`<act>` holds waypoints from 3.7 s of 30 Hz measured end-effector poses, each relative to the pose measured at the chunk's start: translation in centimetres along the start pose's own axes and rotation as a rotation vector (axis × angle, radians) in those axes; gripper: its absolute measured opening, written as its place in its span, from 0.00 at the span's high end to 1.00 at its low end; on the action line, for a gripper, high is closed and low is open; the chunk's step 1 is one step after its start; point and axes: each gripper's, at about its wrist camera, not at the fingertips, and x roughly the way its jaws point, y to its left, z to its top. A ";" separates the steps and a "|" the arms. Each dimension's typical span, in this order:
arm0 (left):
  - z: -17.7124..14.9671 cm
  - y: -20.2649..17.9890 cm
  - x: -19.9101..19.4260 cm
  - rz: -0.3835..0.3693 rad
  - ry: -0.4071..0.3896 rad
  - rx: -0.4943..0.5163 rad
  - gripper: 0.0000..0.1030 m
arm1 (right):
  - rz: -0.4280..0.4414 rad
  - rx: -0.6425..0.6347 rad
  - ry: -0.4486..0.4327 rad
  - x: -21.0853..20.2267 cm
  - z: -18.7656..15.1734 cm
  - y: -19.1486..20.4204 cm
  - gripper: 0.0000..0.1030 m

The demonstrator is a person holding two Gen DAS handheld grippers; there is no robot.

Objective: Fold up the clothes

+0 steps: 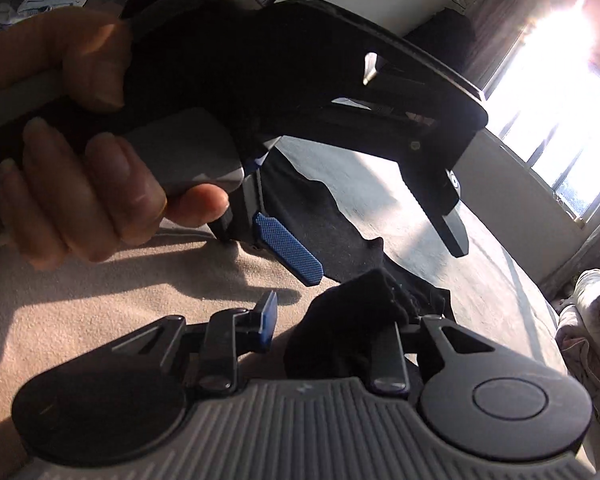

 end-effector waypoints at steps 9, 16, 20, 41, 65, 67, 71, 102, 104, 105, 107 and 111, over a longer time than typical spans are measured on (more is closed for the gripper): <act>0.3 0.4 -0.2 0.035 0.074 0.028 0.10 | -0.002 -0.034 -0.005 0.7 -0.5 -0.5 0.57; 0.1 -0.6 -0.9 0.150 0.132 0.161 0.36 | 0.009 0.010 0.016 1.3 -1.2 -2.5 0.48; 0.2 0.1 -0.7 0.234 0.140 0.165 0.91 | 0.088 0.066 0.036 0.5 -2.2 -5.2 0.32; 5.9 -7.6 0.9 0.351 -0.110 0.345 0.95 | -0.257 0.667 0.363 -7.6 -15.5 -16.6 0.25; 5.2 1.3 0.9 0.319 -0.096 0.083 0.74 | -0.305 1.166 0.142 -8.2 -16.5 -24.1 0.31; 5.1 1.2 0.6 0.337 -0.109 0.099 0.74 | -0.255 1.185 0.160 -6.9 -17.0 -25.3 0.31; 5.3 1.5 0.7 0.322 -0.103 0.088 0.76 | -0.215 1.218 0.187 -3.7 -19.3 -26.0 0.42; 4.9 0.3 1.6 0.367 0.026 0.249 0.71 | -0.267 1.169 0.099 -8.9 -17.4 -24.1 0.48; 4.8 0.2 1.6 0.394 0.031 0.256 0.87 | -0.242 1.101 0.122 -10.3 -16.1 -22.4 0.32; 4.7 0.2 1.6 0.410 0.032 0.258 0.93 | -0.236 1.046 0.143 -10.5 -15.6 -21.3 0.28; 4.9 0.2 1.2 0.414 0.013 0.248 0.96 | -0.228 0.923 0.185 -10.9 -14.5 -18.9 0.27; 4.9 -0.7 0.2 0.395 -0.027 0.276 0.96 | -0.309 0.670 0.353 -9.1 -13.9 -15.5 0.27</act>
